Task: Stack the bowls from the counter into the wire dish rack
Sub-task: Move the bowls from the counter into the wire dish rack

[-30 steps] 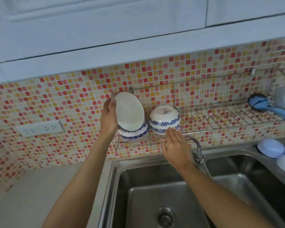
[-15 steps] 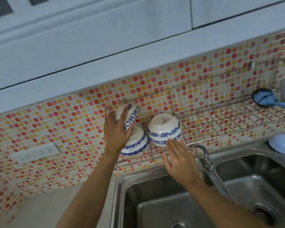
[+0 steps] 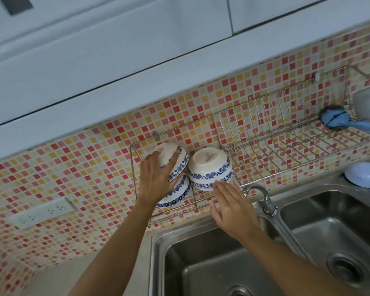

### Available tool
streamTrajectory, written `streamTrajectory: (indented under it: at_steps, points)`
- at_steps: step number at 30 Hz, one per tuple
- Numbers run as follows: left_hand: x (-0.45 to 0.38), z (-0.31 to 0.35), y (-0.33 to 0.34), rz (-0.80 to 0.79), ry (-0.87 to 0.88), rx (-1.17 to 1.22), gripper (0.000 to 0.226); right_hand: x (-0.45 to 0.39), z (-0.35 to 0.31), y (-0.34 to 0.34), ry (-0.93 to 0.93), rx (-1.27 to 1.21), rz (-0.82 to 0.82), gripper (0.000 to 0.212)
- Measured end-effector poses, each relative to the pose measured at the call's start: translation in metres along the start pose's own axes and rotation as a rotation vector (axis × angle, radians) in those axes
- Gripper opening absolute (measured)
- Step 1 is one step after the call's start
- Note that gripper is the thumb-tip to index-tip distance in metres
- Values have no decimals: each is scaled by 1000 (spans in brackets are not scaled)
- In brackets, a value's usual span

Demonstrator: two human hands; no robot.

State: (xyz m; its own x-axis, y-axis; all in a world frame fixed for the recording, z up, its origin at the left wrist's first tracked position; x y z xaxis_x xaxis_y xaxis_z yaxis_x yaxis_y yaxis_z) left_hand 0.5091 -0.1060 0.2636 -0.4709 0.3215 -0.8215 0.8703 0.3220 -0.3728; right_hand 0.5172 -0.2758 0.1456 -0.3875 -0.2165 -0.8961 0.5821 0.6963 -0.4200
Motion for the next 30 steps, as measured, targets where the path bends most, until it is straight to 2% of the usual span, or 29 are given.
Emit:
streamTrajectory:
  at_steps: [3, 11, 22, 30]
  points:
    - [6, 8, 4, -29, 48, 29, 61, -1, 0, -1, 3, 1, 6, 50]
    - [29, 3, 11, -117, 32, -11, 64, -1, 0, -2, 6, -13, 14, 50]
    - [43, -8, 31, -317, -121, 79, 71, 1, 0, -1, 22, -23, 11, 49]
    - [41, -5, 29, -350, -144, 127, 63, 0, 0, -1, 32, -14, -15, 51]
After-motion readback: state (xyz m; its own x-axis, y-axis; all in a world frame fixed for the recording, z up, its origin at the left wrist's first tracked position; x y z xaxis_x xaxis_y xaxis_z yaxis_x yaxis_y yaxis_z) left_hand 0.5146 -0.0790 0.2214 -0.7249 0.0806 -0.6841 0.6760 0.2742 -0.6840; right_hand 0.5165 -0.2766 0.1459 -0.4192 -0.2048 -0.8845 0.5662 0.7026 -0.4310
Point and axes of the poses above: each hand's wrist, its own x-axis away from the middle knuckle, its own y-axis out of the palm, z = x × y, the point moved 9 cm from there along -x, towards the middle knuckle, and after that the axes turned 14 degrees about z, right-handed, at the moved point
